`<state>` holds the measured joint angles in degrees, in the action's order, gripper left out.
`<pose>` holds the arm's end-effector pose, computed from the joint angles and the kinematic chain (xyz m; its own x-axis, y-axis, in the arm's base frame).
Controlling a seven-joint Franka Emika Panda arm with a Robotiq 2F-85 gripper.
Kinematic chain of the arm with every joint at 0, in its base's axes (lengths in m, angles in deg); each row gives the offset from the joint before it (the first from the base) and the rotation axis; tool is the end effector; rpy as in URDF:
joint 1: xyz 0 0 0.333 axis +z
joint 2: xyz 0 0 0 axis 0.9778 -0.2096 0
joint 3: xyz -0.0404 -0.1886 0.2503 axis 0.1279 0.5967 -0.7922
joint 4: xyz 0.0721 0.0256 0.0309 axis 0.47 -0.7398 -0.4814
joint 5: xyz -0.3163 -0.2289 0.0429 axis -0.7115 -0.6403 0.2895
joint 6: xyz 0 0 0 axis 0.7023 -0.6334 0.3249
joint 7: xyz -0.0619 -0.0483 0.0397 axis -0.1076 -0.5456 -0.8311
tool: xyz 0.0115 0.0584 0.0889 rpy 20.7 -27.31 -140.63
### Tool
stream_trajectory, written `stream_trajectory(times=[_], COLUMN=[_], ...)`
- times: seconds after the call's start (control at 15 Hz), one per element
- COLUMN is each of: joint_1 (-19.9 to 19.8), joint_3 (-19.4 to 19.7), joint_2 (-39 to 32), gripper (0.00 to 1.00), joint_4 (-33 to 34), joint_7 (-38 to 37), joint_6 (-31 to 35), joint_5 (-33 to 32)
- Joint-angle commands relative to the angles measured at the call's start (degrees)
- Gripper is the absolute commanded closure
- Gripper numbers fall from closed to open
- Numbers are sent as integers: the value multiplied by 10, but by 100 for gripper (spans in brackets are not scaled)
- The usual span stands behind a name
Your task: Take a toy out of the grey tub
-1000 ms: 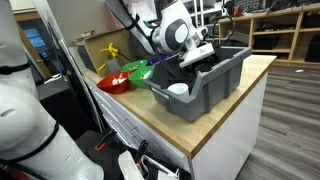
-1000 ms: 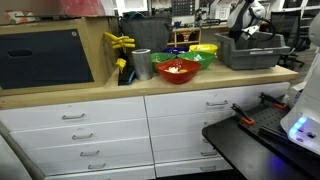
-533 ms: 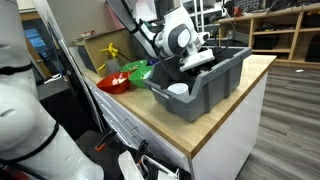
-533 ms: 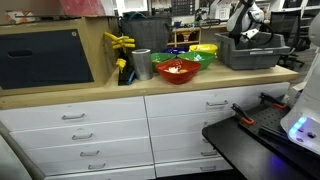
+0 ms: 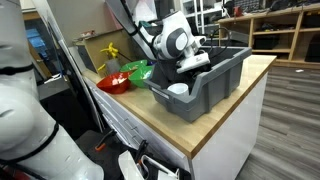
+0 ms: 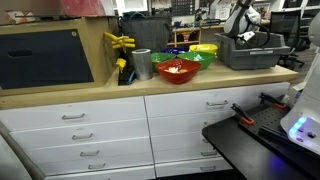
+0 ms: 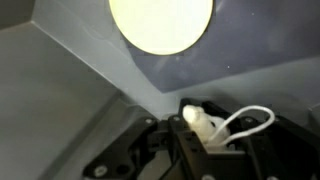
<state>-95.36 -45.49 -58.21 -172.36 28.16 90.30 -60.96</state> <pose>0.5395 -0.2257 0.2538 0.9275 0.2710 0.2575 0.1939 -0.9376 0.2886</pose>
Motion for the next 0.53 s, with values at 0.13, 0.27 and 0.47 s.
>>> stream_trajectory(times=[0.13, 0.27, 0.47], joint_1=[-10, -10, -8], joint_3=[-10, -9, -9], joint_2=[22, 42, 85], gripper=[98, 100, 100], joint_4=[-11, -17, -23], joint_7=[0, -3, -1], joint_6=[-1, -8, -46], joint_5=[3, 5, 11])
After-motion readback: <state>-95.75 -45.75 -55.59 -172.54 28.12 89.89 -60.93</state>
